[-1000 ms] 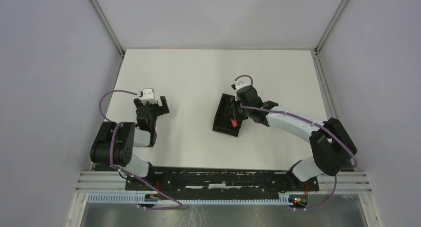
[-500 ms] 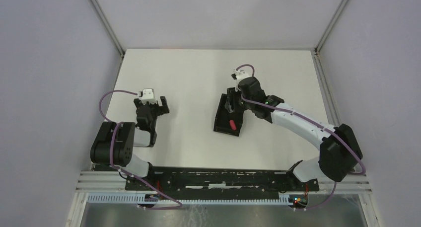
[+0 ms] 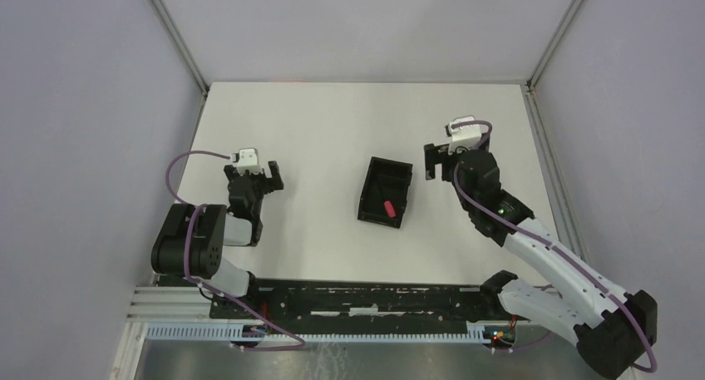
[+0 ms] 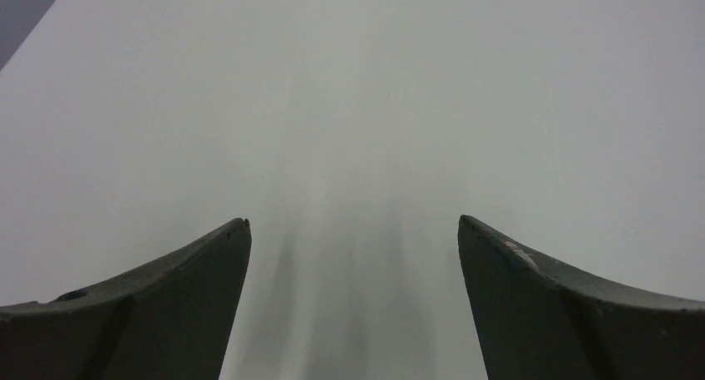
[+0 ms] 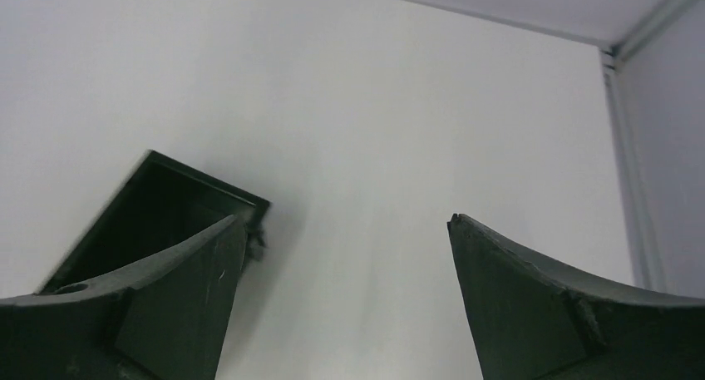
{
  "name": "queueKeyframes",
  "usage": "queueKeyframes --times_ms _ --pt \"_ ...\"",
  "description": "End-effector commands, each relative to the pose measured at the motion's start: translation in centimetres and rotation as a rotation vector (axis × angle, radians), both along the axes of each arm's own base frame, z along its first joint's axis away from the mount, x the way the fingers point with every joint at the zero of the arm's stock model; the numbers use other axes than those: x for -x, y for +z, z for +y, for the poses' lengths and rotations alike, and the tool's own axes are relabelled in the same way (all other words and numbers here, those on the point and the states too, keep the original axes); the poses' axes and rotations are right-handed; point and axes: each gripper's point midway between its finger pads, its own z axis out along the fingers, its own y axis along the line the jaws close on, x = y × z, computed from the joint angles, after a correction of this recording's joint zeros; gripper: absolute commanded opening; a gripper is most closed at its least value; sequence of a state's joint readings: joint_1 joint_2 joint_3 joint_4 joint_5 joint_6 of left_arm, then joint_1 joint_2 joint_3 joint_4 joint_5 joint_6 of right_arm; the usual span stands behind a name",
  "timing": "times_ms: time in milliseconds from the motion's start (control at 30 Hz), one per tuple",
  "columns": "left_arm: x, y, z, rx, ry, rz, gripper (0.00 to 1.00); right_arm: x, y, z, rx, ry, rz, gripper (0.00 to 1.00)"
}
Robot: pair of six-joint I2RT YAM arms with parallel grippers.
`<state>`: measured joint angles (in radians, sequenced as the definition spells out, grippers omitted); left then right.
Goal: Put the screwdriver in the bin
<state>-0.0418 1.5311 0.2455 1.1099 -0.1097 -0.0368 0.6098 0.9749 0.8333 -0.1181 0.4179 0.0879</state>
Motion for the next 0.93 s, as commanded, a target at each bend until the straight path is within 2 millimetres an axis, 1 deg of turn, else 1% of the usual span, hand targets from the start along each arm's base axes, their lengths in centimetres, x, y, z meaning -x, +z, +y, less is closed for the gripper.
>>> queueKeyframes --times_ms 0,100,200,300,367,533,900 --pt "-0.5 1.3 0.0 -0.015 -0.003 -0.052 1.00 -0.1 -5.0 -6.1 0.157 -0.192 -0.003 0.98" --pt "-0.5 1.3 0.0 -0.014 -0.004 -0.052 1.00 0.9 -8.3 -7.8 0.135 -0.231 -0.017 0.98" --pt "-0.5 1.3 0.0 -0.015 -0.003 -0.051 1.00 1.9 -11.0 -9.2 0.114 -0.272 -0.039 0.98" --pt "-0.5 1.3 0.0 -0.015 -0.004 -0.053 1.00 2.8 -13.4 -10.1 0.092 -0.304 -0.033 0.98" --pt "-0.5 1.2 -0.1 -0.014 -0.004 -0.051 1.00 3.1 -14.4 -10.3 0.089 -0.305 -0.026 0.98" --pt "-0.5 1.3 -0.1 -0.015 -0.005 -0.053 1.00 3.6 -16.0 -10.8 0.099 -0.323 -0.002 0.98" --pt "-0.6 1.2 0.0 -0.013 -0.003 -0.050 1.00 3.6 -16.3 -10.7 0.097 -0.323 0.005 0.98"
